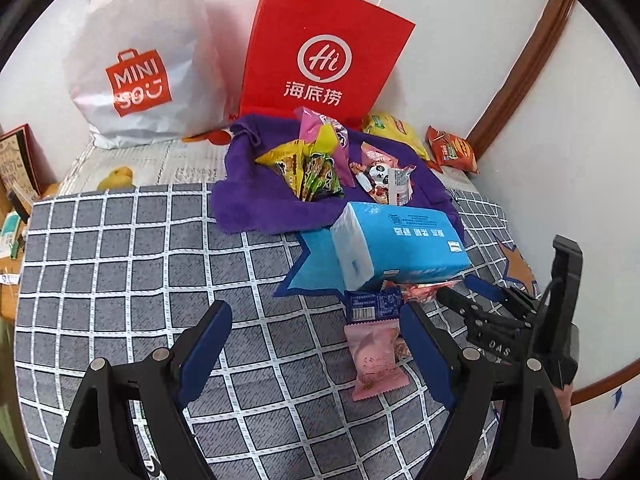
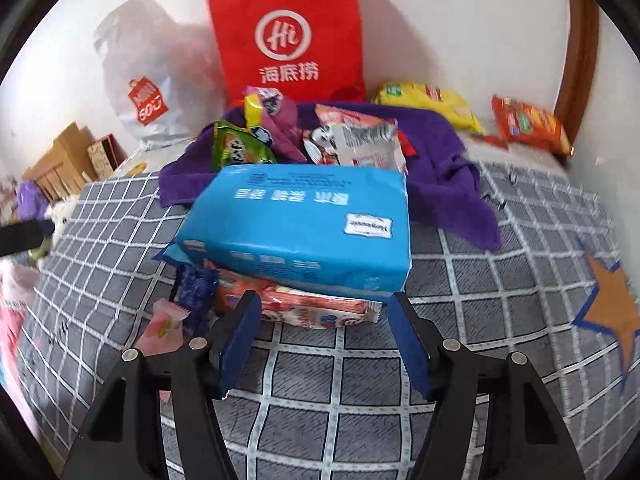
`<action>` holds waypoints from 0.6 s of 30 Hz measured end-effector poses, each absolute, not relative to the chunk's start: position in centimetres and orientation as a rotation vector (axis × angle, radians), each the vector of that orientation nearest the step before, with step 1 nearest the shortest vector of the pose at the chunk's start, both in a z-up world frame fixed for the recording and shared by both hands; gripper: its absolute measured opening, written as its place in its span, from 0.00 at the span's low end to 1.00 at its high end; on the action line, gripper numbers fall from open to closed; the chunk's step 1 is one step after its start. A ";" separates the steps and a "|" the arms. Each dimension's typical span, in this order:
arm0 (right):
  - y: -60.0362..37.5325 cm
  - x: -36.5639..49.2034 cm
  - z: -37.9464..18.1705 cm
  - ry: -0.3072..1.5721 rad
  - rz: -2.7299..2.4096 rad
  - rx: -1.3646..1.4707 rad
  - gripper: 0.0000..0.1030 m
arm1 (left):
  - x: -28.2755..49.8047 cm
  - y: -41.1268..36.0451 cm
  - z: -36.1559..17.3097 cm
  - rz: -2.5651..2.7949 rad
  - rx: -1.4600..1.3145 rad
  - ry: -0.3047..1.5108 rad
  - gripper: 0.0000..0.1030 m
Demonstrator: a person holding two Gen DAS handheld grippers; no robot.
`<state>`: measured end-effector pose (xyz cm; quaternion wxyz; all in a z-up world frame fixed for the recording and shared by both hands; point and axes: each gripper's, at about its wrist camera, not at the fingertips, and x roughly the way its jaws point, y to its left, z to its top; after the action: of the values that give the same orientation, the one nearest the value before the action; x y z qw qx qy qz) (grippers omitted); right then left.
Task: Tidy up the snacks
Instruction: 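Move both tools back toward the remaining snacks beside the blue tissue pack, then grasp the pink-and-white stick packet with the right tool while the left tool approaches the pink square packet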
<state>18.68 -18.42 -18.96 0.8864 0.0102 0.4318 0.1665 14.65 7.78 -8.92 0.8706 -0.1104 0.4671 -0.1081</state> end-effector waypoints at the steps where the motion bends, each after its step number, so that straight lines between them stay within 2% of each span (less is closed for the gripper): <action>1: -18.6 19.1 -19.3 0.908 0.349 0.038 0.63 | 14.8 7.8 -9.1 -0.227 -0.233 0.980 0.82; 6: -19.0 20.6 -20.3 0.940 0.344 0.090 0.63 | 15.4 7.6 -9.8 -0.237 -0.239 0.999 0.82; 7: -19.0 20.8 -20.5 0.950 0.349 0.100 0.60 | 15.5 7.6 -9.9 -0.240 -0.240 1.002 0.82; 8: -19.0 20.8 -20.6 0.952 0.355 0.104 0.53 | 15.6 7.5 -10.0 -0.243 -0.241 1.006 0.82; 12: -18.6 20.3 -20.6 0.952 0.392 0.072 0.34 | 16.0 7.1 -10.4 -0.260 -0.244 1.017 0.82; 13: -18.6 20.1 -20.6 0.960 0.400 0.070 0.24 | 16.0 6.9 -10.5 -0.264 -0.243 1.019 0.82; 18: -18.7 18.7 -21.0 1.019 0.429 0.037 0.15 | 15.9 6.4 -10.7 -0.290 -0.242 1.023 0.82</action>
<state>18.71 -18.67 -21.02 0.8509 0.0176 0.4839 0.2039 15.90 6.37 -10.67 0.8549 -0.1150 0.4867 -0.1380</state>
